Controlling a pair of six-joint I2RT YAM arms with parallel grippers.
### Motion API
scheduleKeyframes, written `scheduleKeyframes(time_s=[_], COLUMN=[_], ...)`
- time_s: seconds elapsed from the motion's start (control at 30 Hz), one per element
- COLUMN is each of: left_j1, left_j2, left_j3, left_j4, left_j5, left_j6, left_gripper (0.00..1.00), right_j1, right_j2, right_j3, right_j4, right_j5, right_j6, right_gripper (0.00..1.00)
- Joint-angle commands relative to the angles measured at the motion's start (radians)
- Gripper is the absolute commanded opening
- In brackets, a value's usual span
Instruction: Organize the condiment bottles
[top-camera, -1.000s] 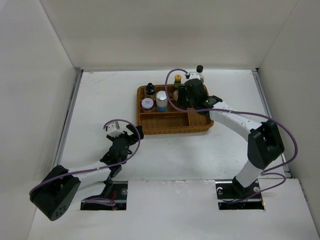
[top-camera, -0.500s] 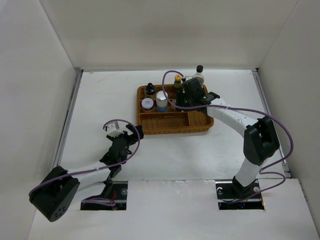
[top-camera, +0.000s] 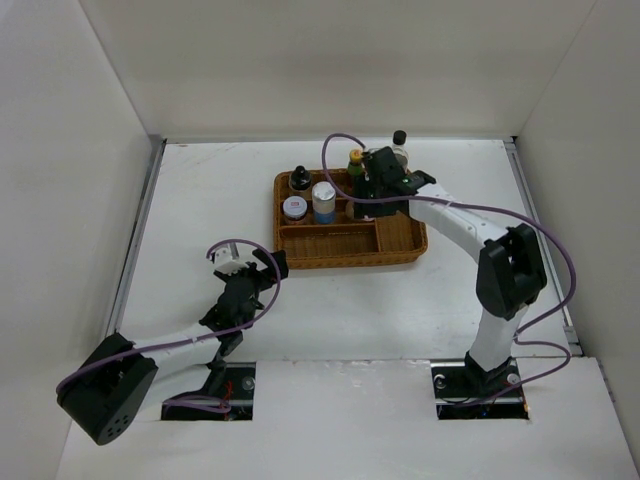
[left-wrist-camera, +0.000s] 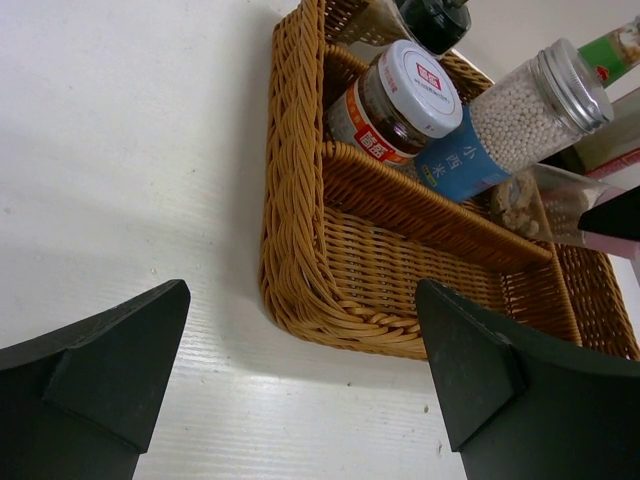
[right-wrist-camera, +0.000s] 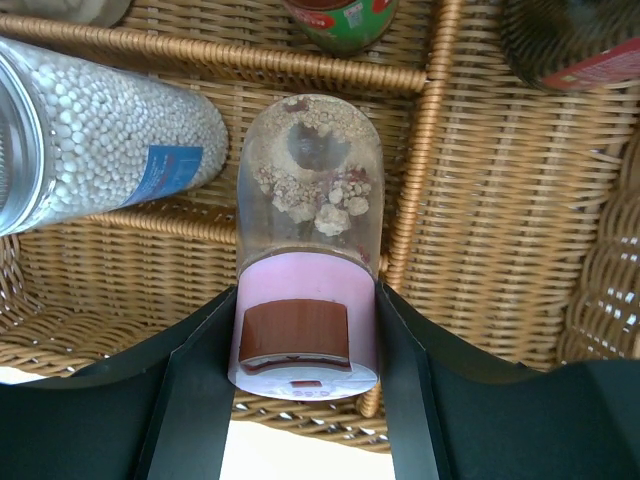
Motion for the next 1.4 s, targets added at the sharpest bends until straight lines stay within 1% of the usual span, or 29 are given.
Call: scheduleKeyframes(time_s=[0.0,0.3,0.47,0.53,0.57,0.77,0.93,1.13,1.23,1.37], left_j1=[-0.009,-0.01,-0.012,-0.017,-0.017,-0.017,-0.017,-0.017,-0.017,-0.018], left_j2=[-0.018,-0.016,-0.015,-0.012,-0.01,-0.01,-0.012,-0.01,-0.01,-0.004], left_j3=[-0.011,-0.012,-0.011,-0.009,-0.009,-0.009,-0.009,-0.009,-0.009,-0.006], left_j4=[0.055,0.055,0.055,0.055,0.055,0.055,0.055,0.055,0.055,0.055], left_j5=[0.013,0.011,0.011,0.01,0.008,0.007,0.008,0.008,0.008,0.013], left_j6=[-0.012,-0.012,-0.012,-0.012,-0.012,-0.012,-0.012,-0.012,-0.012,-0.012], left_gripper=[1.0,1.0,1.0,1.0,1.0,1.0,1.0,1.0,1.0,1.0], right_j1=[-0.013,-0.018,-0.019,-0.019,-0.019,-0.015,-0.005,0.018,0.042,0.071], right_j2=[0.015,0.09,0.092,0.096,0.101,0.11,0.063,0.038,-0.005,-0.085], right_j3=[0.081,0.131,0.136,0.137,0.14,0.134,0.081,0.05,0.009,-0.063], right_j4=[-0.038,-0.032,-0.047,-0.043,-0.038,0.02,0.11,0.131,0.144,0.221], right_j5=[-0.008,-0.017,-0.019,-0.019,-0.01,0.03,0.093,0.145,0.187,0.222], right_j6=[-0.023,-0.016,-0.029,-0.027,-0.023,-0.004,0.014,0.016,0.016,0.02], right_gripper=[0.53,0.55,0.55,0.56,0.58,0.63,0.69,0.69,0.76,0.87])
